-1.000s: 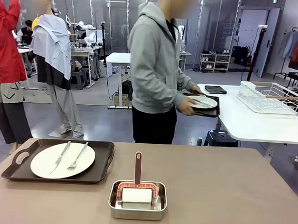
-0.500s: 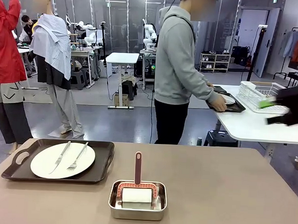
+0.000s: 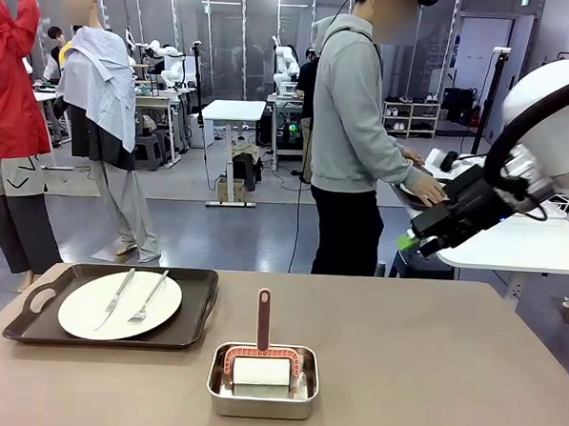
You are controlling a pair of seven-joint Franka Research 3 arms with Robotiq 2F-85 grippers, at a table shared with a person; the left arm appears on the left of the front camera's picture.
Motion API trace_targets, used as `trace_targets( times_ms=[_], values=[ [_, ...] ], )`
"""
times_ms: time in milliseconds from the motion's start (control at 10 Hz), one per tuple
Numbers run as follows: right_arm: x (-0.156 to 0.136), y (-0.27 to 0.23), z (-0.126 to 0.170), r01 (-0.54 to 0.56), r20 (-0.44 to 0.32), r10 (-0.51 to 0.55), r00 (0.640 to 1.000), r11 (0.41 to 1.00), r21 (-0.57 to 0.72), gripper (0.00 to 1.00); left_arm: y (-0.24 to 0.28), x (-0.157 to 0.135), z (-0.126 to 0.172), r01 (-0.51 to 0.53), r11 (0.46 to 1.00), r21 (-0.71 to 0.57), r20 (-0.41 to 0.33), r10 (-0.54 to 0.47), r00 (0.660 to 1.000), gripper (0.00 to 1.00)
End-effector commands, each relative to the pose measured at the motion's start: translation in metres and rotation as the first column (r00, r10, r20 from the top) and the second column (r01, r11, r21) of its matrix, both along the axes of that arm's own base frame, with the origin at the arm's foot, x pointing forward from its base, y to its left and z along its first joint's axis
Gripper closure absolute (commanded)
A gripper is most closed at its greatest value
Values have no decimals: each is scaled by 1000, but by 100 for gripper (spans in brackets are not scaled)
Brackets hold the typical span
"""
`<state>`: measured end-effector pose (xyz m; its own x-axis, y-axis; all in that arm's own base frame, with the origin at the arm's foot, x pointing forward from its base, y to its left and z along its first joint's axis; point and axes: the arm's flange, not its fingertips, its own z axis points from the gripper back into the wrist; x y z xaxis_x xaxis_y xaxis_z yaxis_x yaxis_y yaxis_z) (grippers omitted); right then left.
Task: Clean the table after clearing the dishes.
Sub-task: When the left (or right) Handle tray is removed, use the left hand (or right hand) to clean the left (or right) side of the table with the Lint Roller.
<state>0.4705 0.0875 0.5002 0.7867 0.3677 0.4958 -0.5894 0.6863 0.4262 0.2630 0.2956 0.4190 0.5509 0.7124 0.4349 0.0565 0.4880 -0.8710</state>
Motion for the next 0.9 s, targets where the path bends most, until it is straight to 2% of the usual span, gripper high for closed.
trace_targets(
  times_ms=[0, 700, 800],
  values=[
    [-5, -13, 11, 18, -6, -18, 1000, 999, 31, 0, 1, -1, 1, 2, 1000, -10, 18, -2, 1000, 0],
    [-2, -19, 9, 21, 2, -21, 1000, 999, 26, 0, 1, -1, 1, 2, 1000, -10, 18, -2, 1000, 0],
    [18, 11, 23, -178, 72, 182, 981, 982, -57, 0, 1, -1, 1, 2, 1000, -10, 18, -2, 1000, 0]
  ],
)
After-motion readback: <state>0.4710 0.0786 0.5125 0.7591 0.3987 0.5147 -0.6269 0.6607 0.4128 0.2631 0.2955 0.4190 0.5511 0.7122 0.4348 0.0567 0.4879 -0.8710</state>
